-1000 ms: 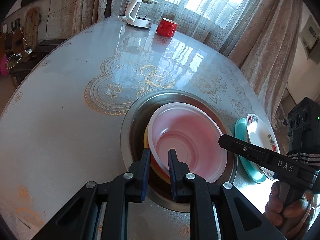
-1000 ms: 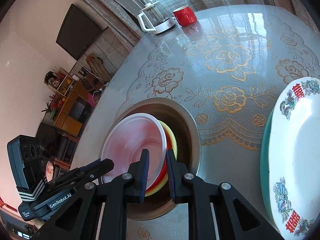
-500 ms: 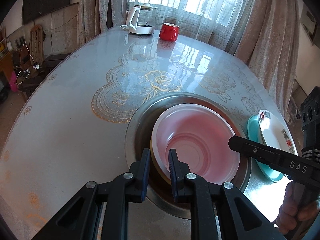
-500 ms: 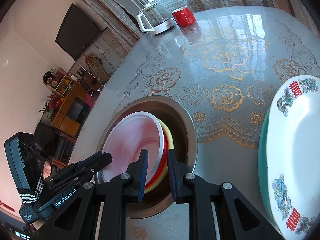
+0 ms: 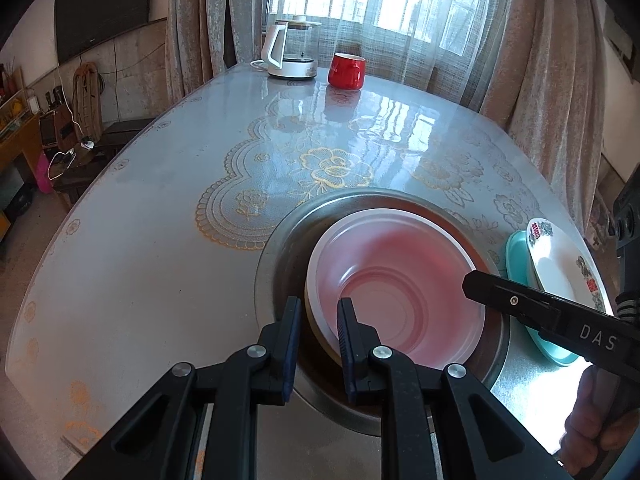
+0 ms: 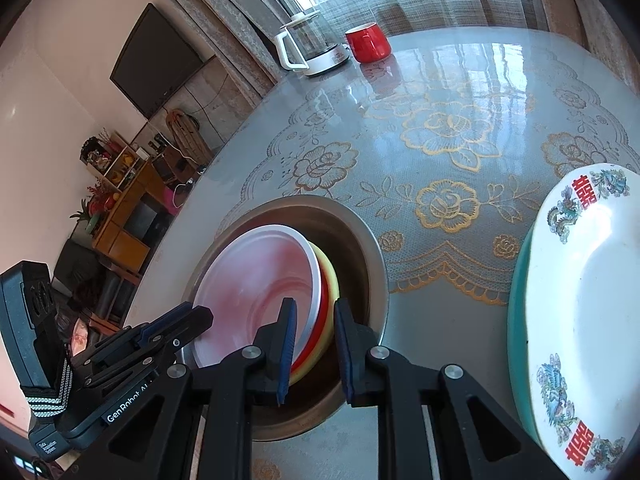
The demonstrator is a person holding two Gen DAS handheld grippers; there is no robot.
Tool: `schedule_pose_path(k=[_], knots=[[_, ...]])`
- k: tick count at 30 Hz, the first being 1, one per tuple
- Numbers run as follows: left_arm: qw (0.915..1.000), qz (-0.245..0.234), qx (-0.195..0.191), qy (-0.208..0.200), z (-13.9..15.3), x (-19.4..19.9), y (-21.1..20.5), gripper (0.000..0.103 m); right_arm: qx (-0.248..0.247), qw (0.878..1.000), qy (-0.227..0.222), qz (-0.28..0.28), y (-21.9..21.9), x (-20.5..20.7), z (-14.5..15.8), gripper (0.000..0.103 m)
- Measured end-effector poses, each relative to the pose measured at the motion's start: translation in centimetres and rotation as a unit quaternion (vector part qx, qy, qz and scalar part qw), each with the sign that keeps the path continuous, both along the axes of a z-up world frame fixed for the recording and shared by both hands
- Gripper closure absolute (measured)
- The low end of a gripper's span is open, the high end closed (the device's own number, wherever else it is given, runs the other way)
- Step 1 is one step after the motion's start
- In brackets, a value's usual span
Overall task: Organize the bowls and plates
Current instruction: 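Lower the red bowl into the yellow bowl inside the basin, then grasp the steel basin rim with both grippers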
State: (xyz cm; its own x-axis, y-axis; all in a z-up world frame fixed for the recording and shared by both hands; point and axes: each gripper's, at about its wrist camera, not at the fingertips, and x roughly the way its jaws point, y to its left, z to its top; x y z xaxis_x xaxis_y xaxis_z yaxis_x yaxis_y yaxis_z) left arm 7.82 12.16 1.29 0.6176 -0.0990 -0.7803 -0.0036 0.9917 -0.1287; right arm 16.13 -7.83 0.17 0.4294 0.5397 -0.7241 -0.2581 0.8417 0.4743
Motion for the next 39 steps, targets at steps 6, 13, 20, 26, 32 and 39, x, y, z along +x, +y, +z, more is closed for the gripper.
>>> schedule_pose_path(k=[6, 13, 20, 26, 32, 39], knots=[[1.0, 0.002, 0.004, -0.003, 0.3, -0.6, -0.2, 0.084, -0.002, 1.0, -0.002, -0.002, -0.1, -0.2, 0.0, 0.084], [0.9999, 0.006, 0.007, -0.008, 0.6, -1.2, -0.2, 0.084, 0.004, 1.0, -0.006, -0.003, -0.4, -0.7, 0.1, 0.083], [0.9998, 0.007, 0.013, -0.016, 0.9, -1.7, -0.3, 0.084, -0.001, 1.0, -0.018, 0.002, 0.0, -1.0, 0.2, 0.083], [0.9997, 0.012, 0.017, -0.016, 1.0, -1.6, -0.3, 0.084, -0.01, 1.0, -0.019, -0.003, 0.2, -0.5, 0.0, 0.085], [0.9995, 0.013, 0.023, -0.018, 0.8, -1.7, -0.3, 0.084, -0.01, 1.0, -0.023, -0.003, 0.0, -0.6, 0.0, 0.085], [0.9993, 0.019, 0.026, -0.017, 0.7, -1.7, -0.3, 0.084, -0.007, 0.999, -0.031, -0.006, -0.2, -1.3, 0.2, 0.085]])
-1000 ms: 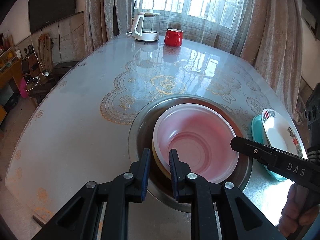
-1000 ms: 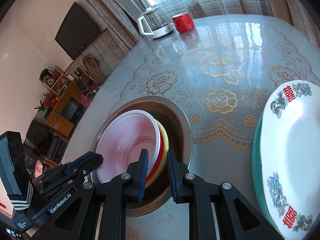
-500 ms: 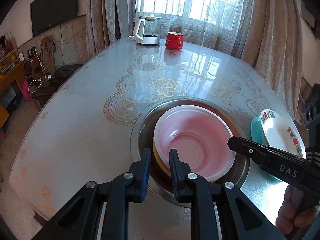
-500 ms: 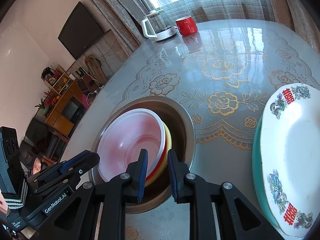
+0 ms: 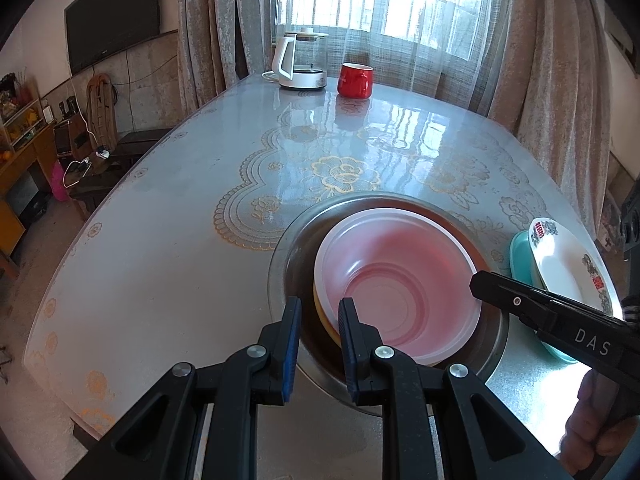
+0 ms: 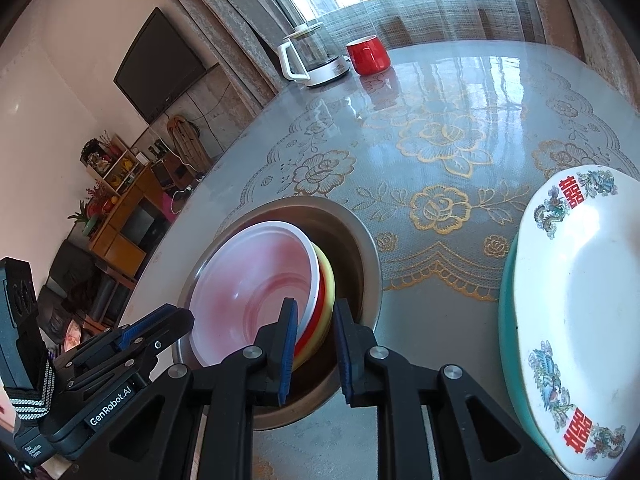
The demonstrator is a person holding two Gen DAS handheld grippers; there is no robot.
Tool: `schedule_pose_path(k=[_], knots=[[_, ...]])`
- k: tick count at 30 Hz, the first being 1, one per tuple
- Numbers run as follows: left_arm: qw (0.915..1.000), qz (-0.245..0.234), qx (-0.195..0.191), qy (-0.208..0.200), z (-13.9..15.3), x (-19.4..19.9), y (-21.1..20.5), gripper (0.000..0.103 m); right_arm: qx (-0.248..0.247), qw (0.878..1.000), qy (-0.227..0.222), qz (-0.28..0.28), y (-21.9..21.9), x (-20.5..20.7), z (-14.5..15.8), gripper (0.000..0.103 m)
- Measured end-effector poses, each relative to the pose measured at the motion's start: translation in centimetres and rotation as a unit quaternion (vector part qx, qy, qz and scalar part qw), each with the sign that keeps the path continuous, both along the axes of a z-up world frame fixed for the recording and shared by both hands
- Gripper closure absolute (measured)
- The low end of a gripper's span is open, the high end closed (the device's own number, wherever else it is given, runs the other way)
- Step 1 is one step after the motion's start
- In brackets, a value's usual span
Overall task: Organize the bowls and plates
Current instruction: 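Grasp the steel basin rim with both grippers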
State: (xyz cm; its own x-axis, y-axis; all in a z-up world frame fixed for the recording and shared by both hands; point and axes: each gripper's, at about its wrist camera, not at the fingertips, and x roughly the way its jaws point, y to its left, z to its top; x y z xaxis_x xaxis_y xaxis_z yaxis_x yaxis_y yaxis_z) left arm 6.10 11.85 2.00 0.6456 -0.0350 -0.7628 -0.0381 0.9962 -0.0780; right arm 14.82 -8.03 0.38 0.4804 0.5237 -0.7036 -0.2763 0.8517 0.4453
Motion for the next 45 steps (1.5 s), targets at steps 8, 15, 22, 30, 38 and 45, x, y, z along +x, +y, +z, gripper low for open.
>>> schedule_pose_path(k=[8, 15, 22, 30, 38, 45], knots=[[1.0, 0.002, 0.0, -0.005, 0.2, -0.4, -0.1, 0.084, -0.014, 1.0, -0.028, -0.005, -0.3, -1.4, 1.2, 0.081], [0.9999, 0.008, 0.005, -0.012, 0.3, -0.9, 0.1, 0.083, -0.008, 0.999, -0.027, -0.02, -1.4, -1.8, 1.0, 0.077], [0.999, 0.022, -0.02, -0.034, 1.0, -1.5, 2.2, 0.083, -0.009, 0.999, -0.024, -0.041, -2.8, -1.9, 0.8, 0.077], [0.9972, 0.038, -0.051, -0.039, 0.6, -2.5, 5.1, 0.083, -0.027, 0.999, -0.018, -0.043, -2.9, -1.8, 0.3, 0.077], [0.9973, 0.018, -0.06, -0.04, -0.1, -2.1, 4.7, 0.083, -0.042, 0.998, -0.021, -0.039, -2.7, -1.5, 0.1, 0.077], [0.9976, -0.003, -0.059, -0.035, -0.3, -0.7, 4.1, 0.083, -0.031, 0.999, -0.008, -0.033, -2.2, -0.5, -0.3, 0.077]])
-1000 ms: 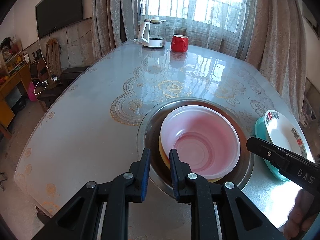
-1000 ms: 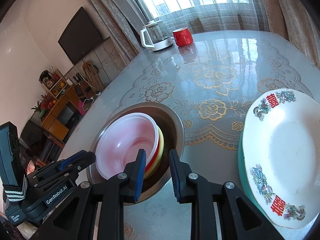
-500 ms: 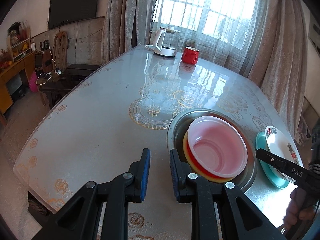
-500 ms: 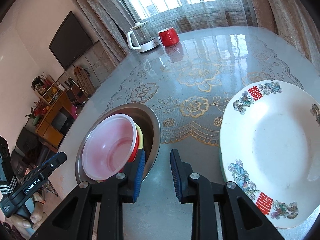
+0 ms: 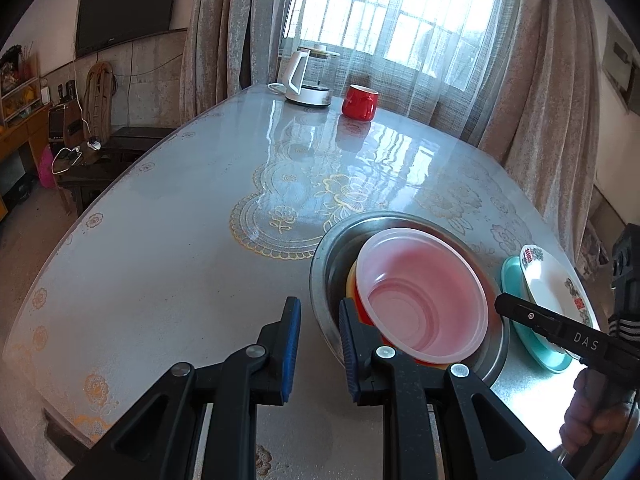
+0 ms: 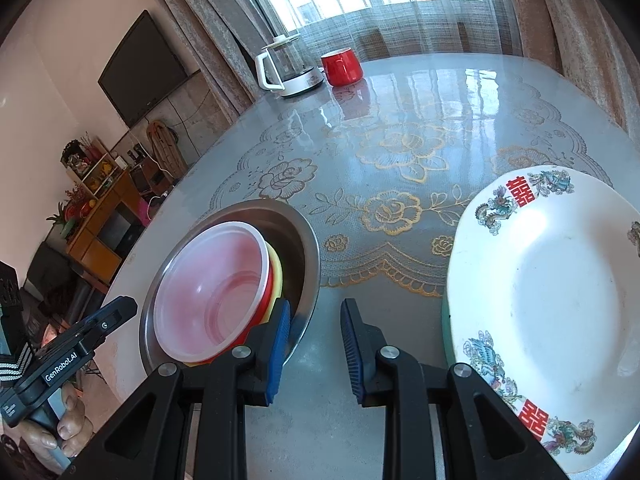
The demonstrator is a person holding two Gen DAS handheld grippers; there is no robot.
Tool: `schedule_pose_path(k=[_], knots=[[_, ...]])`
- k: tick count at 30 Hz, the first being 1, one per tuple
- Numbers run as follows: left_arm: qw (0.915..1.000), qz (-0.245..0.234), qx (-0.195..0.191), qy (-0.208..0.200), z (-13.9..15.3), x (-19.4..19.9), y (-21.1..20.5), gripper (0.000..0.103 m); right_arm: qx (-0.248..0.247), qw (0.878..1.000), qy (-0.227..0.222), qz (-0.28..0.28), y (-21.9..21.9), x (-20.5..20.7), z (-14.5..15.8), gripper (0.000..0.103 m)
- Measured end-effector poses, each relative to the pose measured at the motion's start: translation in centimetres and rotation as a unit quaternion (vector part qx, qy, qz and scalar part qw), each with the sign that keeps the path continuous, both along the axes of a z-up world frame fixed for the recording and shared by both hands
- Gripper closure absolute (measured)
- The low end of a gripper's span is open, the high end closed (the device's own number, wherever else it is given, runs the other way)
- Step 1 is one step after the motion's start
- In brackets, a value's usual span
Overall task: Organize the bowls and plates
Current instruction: 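Grasp the steel basin rim with both grippers, then lift the steel basin and carry it toward the plate stack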
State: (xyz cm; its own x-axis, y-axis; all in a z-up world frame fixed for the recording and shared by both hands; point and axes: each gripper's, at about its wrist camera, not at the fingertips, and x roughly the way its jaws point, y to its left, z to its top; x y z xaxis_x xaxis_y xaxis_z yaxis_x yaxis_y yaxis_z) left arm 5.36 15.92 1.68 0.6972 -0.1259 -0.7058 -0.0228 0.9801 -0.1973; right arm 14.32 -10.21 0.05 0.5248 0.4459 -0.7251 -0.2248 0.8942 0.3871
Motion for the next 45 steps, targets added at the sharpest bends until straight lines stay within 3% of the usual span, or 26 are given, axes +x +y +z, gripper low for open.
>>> schedule_pose_path(k=[5, 16, 25, 45], knots=[[0.9997, -0.001, 0.022, 0.015, -0.6, 1.2, -0.5, 0.086, -0.007, 1.0, 0.004, 0.005, 0.7, 0.5, -0.3, 0.077], [0.9993, -0.009, -0.006, 0.037, -2.0, 2.8, -0.3, 0.087, -0.009, 0.999, 0.023, 0.021, 1.7, 1.9, -1.6, 0.079], [0.9993, -0.02, -0.022, 0.021, -2.1, 2.1, 0.0, 0.087, -0.026, 0.999, 0.012, 0.036, 2.4, 1.6, -1.3, 0.084], [0.999, -0.028, -0.031, 0.015, -1.8, 0.0, -0.2, 0.085, -0.002, 0.999, 0.024, 0.033, 1.9, 0.5, -1.6, 0.085]])
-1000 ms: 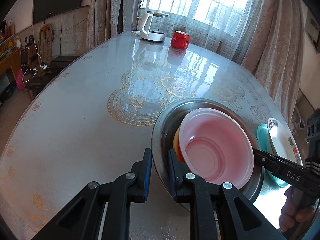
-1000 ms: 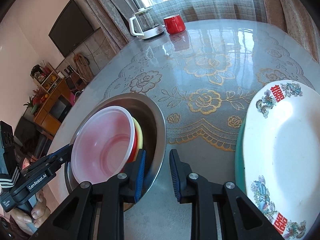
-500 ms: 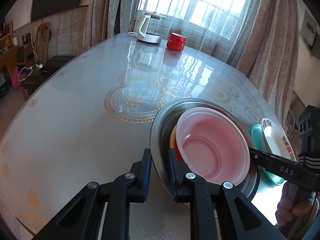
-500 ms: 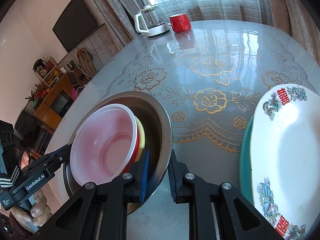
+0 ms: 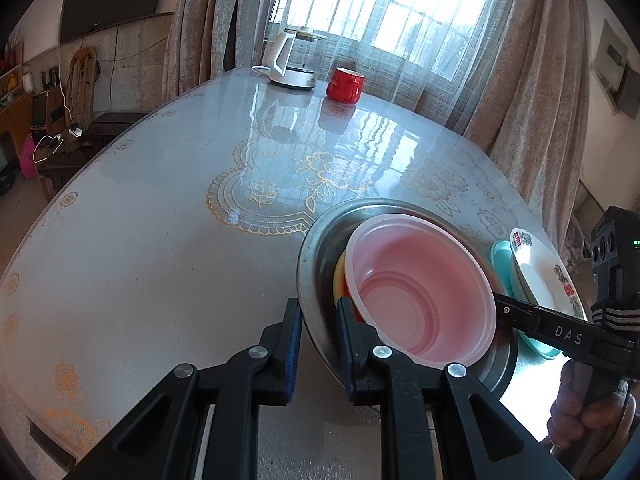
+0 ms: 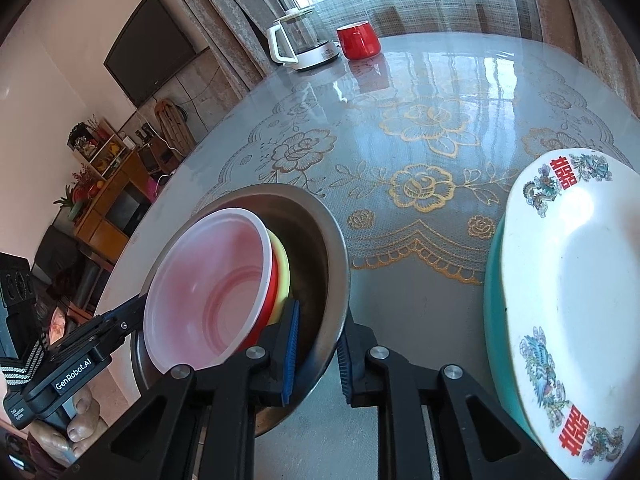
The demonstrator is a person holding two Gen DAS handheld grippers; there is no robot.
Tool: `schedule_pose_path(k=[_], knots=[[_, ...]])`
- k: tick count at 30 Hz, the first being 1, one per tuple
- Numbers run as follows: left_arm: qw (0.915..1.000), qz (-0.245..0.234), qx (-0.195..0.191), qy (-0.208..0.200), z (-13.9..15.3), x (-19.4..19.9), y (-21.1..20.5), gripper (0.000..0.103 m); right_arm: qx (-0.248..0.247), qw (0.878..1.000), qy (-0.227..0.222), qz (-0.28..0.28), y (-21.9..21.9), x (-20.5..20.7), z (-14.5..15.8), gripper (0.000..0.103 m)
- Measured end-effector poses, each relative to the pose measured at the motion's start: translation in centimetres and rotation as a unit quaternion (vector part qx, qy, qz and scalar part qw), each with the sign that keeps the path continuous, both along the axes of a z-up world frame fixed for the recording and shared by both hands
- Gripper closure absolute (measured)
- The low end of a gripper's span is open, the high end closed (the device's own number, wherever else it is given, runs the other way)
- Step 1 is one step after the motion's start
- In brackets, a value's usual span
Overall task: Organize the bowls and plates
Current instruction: 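Lift the steel basin and carry it toward the plate stack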
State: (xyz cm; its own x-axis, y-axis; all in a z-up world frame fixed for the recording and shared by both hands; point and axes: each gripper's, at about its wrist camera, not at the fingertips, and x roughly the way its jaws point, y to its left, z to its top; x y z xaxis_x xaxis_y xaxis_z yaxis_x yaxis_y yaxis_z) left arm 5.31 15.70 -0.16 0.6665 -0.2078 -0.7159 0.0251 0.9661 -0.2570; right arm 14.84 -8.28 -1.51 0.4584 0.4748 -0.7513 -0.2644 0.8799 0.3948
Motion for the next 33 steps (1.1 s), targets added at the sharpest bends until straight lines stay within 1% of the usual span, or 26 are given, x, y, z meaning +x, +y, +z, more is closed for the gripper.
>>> schedule_pose_path(k=[12, 19, 25, 33], knots=[[0.9998, -0.008, -0.002, -0.017, 1.7, -1.1, -0.8, 0.085, 0.013, 1.0, -0.021, -0.002, -1.5, -1.2, 1.8, 0.085], [0.9993, -0.025, 0.001, -0.029, 3.3, -0.7, -2.5, 0.085, 0.024, 0.999, -0.034, -0.018, -3.6, -2.2, 3.0, 0.085], [0.9979, -0.054, -0.001, -0.035, 4.5, 0.2, -5.1, 0.085, 0.028, 0.997, -0.051, -0.045, -6.5, -3.1, 4.4, 0.084], [0.9932, -0.106, -0.007, -0.046, 6.1, 1.8, -10.4, 0.084, 0.03, 0.992, -0.073, -0.103, -11.8, -4.5, 6.0, 0.084]])
